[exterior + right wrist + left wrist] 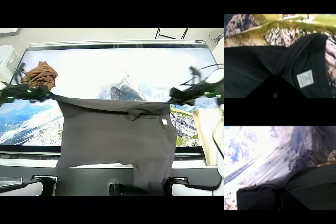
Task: Fold the clothes and pants, and hang the long-sleeved shirts on hangers.
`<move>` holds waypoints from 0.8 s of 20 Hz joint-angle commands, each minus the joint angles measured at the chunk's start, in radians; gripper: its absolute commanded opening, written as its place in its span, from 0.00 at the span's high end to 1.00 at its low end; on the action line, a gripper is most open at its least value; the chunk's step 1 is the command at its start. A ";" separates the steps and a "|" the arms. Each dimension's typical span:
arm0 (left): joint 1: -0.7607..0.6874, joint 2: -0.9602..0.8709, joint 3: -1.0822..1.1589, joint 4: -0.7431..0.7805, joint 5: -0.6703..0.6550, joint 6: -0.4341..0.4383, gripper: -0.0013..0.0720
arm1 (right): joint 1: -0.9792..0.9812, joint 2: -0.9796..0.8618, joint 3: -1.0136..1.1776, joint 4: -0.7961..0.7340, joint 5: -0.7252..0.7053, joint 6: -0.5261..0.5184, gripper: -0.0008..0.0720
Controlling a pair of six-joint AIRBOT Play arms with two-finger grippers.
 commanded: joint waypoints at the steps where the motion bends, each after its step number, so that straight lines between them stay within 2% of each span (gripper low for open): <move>1: -0.003 -0.180 0.018 -0.052 0.165 0.008 0.95 | 0.054 -0.166 0.033 0.011 -0.343 0.057 0.93; 5: -0.011 -0.253 0.142 -0.053 0.341 0.007 0.95 | 0.052 -0.187 0.076 0.008 -0.706 0.158 0.93; 7: -0.028 -0.281 0.159 -0.055 0.405 0.007 0.95 | 0.052 -0.210 0.076 0.008 -0.744 0.189 0.93; 9: -0.049 -0.313 0.159 -0.055 0.416 0.007 0.95 | 0.053 -0.248 0.076 0.013 -0.692 0.197 0.93; 12: -0.062 -0.336 0.160 -0.055 0.361 0.007 0.95 | 0.051 -0.270 0.077 0.034 -0.574 0.197 0.93; 14: -0.034 -0.308 0.190 -0.054 0.243 0.012 0.95 | 0.027 -0.224 0.098 0.024 -0.450 0.189 0.93; 16: 0.014 -0.269 0.236 -0.051 -0.008 0.039 0.95 | -0.014 -0.155 0.106 0.016 -0.254 0.155 0.93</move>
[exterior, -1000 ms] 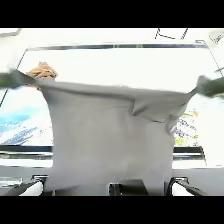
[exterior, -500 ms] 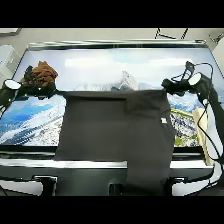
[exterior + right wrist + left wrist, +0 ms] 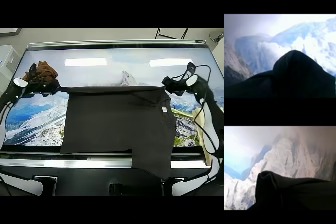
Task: Fold the clothes and pants, and hang the long-sleeved shirts on hangers.
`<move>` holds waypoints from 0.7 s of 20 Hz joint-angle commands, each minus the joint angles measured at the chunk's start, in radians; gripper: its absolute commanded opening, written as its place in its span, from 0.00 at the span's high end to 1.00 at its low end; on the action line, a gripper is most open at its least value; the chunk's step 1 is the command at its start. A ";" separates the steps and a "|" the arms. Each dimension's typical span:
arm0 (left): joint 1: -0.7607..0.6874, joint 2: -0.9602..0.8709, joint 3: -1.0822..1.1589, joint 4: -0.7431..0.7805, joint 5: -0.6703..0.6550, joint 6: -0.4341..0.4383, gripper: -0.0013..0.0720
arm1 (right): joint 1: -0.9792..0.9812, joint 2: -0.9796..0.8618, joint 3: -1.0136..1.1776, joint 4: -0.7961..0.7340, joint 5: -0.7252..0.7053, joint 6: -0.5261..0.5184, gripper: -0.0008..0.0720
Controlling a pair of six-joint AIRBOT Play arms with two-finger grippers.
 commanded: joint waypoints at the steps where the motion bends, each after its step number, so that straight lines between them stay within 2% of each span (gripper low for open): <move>1: 0.058 0.044 0.044 0.007 -0.374 0.032 0.95 | -0.052 0.085 0.013 -0.028 0.359 -0.033 0.93; 3: 0.067 0.048 0.013 0.063 -0.547 0.029 0.95 | -0.055 0.093 -0.004 -0.093 0.575 -0.034 0.93; 4: 0.060 0.048 -0.032 0.102 -0.579 0.014 0.95 | -0.051 0.092 -0.043 -0.113 0.602 -0.032 0.92; 7: 0.065 0.048 -0.159 0.127 -0.567 0.018 0.95 | -0.047 0.087 -0.175 -0.112 0.580 -0.015 0.93; 14: 0.053 0.043 -0.235 0.127 -0.513 0.013 0.95 | -0.048 0.079 -0.196 -0.112 0.548 0.015 0.92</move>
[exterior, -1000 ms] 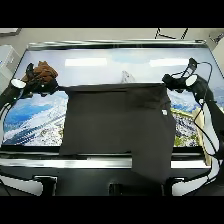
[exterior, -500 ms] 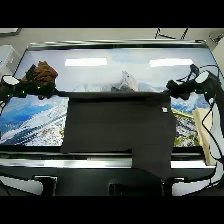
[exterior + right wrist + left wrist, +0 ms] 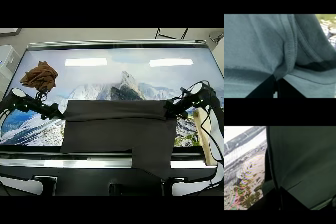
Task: Fold the clothes and pants, and hang the long-sleeved shirts on hangers.
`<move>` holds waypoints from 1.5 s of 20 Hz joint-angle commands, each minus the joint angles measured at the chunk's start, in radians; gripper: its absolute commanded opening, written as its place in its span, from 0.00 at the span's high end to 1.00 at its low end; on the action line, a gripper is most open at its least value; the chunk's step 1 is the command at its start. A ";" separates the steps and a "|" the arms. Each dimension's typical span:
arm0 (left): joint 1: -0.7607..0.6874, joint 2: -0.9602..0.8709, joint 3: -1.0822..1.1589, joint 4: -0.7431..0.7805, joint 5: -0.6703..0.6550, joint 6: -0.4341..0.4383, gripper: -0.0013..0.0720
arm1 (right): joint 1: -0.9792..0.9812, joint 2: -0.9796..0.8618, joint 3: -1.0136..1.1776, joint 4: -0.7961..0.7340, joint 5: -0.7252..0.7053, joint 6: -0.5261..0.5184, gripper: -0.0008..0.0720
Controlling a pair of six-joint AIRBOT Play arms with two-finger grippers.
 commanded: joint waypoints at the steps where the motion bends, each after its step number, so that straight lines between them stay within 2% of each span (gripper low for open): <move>1: -0.005 0.001 -0.024 0.002 -0.012 -0.001 0.95 | -0.001 0.000 -0.005 -0.005 0.016 0.017 0.92; 2: 0.001 0.003 -0.019 0.001 -0.028 0.000 0.84 | -0.006 0.002 0.009 -0.006 0.036 0.021 0.89; 3: 0.013 0.006 -0.008 0.002 -0.062 0.000 0.51 | -0.018 0.005 0.035 -0.002 0.070 0.023 0.70; 4: 0.031 0.013 0.008 0.002 -0.104 0.000 0.25 | -0.038 0.012 0.073 -0.001 0.119 0.001 0.40; 5: 0.058 0.026 0.020 0.003 -0.142 0.001 0.24 | -0.068 0.023 0.108 0.000 0.171 -0.034 0.29; 7: 0.115 0.074 0.006 0.029 -0.183 0.000 0.31 | -0.151 0.063 0.128 -0.009 0.264 -0.044 0.28; 9: 0.145 0.142 -0.089 0.113 -0.177 0.002 0.33 | -0.220 0.113 0.071 -0.072 0.335 -0.064 0.28; 11: 0.158 0.211 -0.274 0.141 -0.139 0.042 0.33 | -0.252 0.173 -0.039 -0.137 0.341 -0.080 0.28; 13: 0.158 0.270 -0.462 0.140 -0.076 0.102 0.41 | -0.271 0.231 -0.152 -0.151 0.321 -0.107 0.28; 14: 0.158 0.290 -0.528 0.140 -0.046 0.118 0.41 | -0.273 0.249 -0.191 -0.150 0.310 -0.113 0.28; 19: 0.154 0.303 -0.664 0.031 0.027 0.161 0.41 | -0.273 0.263 -0.229 -0.147 0.317 -0.116 0.28; 22: 0.133 0.303 -0.699 0.009 0.083 0.141 0.52 | -0.273 0.263 -0.230 -0.148 0.319 -0.116 0.28; 24: 0.127 0.303 -0.715 0.008 0.121 0.130 0.93 | -0.273 0.274 -0.274 -0.154 0.307 -0.117 0.28; 26: 0.129 0.305 -0.716 0.008 0.131 0.131 0.95 | -0.273 0.308 -0.401 -0.151 0.266 -0.132 0.15; 30: 0.129 0.321 -0.716 0.008 0.130 0.134 0.95 | -0.273 0.345 -0.665 -0.061 0.128 -0.223 0.15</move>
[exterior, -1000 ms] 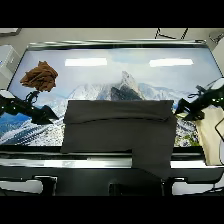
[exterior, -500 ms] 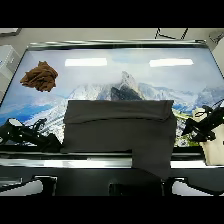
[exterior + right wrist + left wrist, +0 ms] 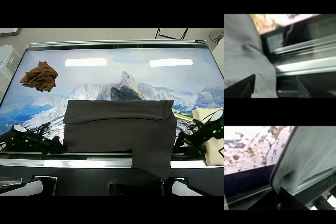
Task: Fold the clothes and pants, and hang the long-sleeved shirts on hangers.
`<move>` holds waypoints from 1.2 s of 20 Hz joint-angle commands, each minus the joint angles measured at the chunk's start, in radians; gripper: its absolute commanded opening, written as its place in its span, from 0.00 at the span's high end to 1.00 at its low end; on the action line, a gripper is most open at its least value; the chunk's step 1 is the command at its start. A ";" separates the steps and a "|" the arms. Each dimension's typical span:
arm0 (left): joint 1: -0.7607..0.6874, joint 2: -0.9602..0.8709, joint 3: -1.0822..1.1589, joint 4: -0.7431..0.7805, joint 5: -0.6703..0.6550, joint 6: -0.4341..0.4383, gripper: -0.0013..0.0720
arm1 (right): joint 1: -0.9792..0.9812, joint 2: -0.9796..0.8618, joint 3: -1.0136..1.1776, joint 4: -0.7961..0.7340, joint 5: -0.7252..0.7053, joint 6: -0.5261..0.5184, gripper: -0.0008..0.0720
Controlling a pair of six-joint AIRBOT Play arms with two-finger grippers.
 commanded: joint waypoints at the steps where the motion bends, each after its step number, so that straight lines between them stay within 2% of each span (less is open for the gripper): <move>1: -0.001 0.020 -0.006 0.007 0.045 0.000 0.95 | 0.000 0.021 -0.185 0.083 -0.133 -0.082 0.16; 4: -0.001 0.057 -0.006 0.007 0.042 -0.004 0.95 | 0.000 0.021 -0.231 0.163 -0.220 -0.098 0.26; 6: -0.001 0.077 -0.006 0.007 0.042 -0.004 0.95 | 0.000 0.020 -0.240 0.191 -0.248 -0.100 0.45; 7: -0.001 0.083 -0.006 0.007 0.041 -0.004 0.95 | 0.000 0.021 -0.240 0.204 -0.252 -0.100 0.66; 8: -0.001 0.088 -0.005 0.008 0.041 -0.004 0.95 | 0.000 0.021 -0.235 0.222 -0.243 -0.106 0.93; 12: 0.018 0.116 0.070 0.007 -0.014 -0.004 0.95 | 0.000 0.043 -0.094 0.292 -0.163 -0.142 0.93; 14: 0.031 0.119 0.160 -0.008 -0.085 -0.010 0.95 | 0.001 0.052 0.038 0.319 -0.125 -0.100 0.93; 15: 0.032 0.119 0.206 -0.013 -0.093 -0.040 0.95 | 0.001 0.051 0.093 0.347 -0.126 -0.080 0.93; 19: -0.012 0.048 0.392 -0.025 -0.013 -0.111 0.95 | 0.001 0.013 0.269 0.472 -0.254 -0.025 0.93; 24: -0.108 -0.258 0.769 -0.164 0.027 -0.142 0.95 | 0.097 -0.187 0.463 0.522 -0.433 0.002 0.93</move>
